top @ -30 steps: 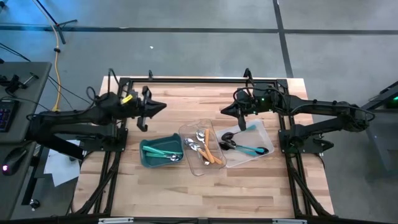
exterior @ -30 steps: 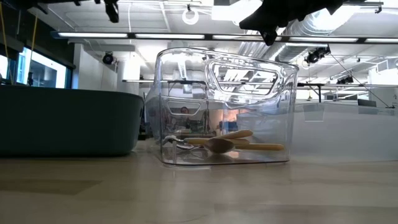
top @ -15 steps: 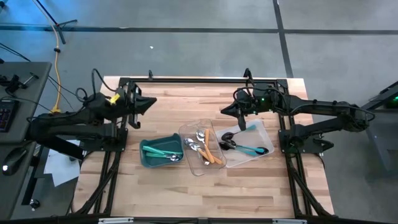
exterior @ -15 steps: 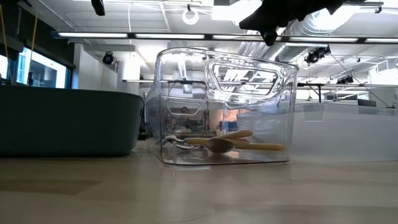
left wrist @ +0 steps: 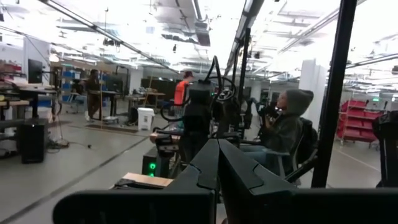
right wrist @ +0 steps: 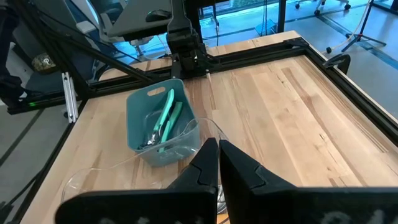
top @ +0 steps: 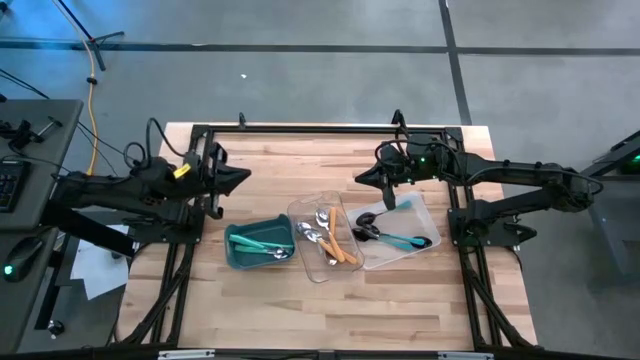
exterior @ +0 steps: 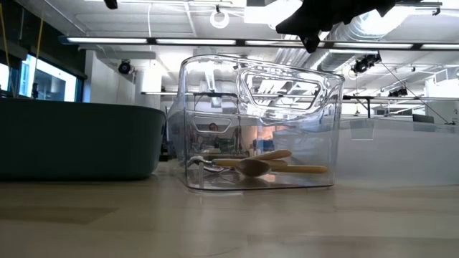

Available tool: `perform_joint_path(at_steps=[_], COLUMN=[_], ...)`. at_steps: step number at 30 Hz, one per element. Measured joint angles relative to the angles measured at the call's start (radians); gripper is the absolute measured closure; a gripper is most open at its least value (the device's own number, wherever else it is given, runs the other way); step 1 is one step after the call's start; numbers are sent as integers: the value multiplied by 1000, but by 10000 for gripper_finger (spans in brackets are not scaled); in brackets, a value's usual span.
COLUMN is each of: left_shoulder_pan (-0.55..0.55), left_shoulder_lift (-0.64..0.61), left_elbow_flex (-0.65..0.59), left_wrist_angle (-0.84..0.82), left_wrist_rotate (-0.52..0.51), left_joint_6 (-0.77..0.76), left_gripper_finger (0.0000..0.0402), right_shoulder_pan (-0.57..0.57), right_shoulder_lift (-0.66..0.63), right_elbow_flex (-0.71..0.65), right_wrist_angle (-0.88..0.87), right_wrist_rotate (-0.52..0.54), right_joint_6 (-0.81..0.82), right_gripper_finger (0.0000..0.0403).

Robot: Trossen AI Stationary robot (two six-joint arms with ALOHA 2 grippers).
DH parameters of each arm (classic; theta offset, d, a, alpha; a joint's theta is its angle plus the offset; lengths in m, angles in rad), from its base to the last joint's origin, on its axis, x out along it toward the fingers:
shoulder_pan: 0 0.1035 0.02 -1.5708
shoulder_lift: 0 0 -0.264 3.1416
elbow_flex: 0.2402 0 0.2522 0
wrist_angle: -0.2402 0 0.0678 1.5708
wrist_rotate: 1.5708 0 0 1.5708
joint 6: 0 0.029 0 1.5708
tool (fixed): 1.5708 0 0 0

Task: Sort silverware by color (type)
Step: Return to Home Position

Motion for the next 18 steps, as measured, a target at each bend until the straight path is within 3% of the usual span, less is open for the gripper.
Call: perform_joint_path(at_steps=[9, 18], left_shoulder_pan=[0, 0], left_shoulder_lift=[-100, -301], left_elbow_flex=[0, -67], left_wrist_angle=[-88, -152], left_wrist_rotate=[19, 9], left_joint_6=[2, 19], left_gripper_finger=[402, 402], right_shoulder_pan=[0, 0], right_shoulder_lift=[0, 0], right_elbow_flex=[0, 0], right_wrist_angle=[0, 6], right_wrist_rotate=[0, 0], right_joint_6=[5, 27], right_gripper_finger=[403, 403])
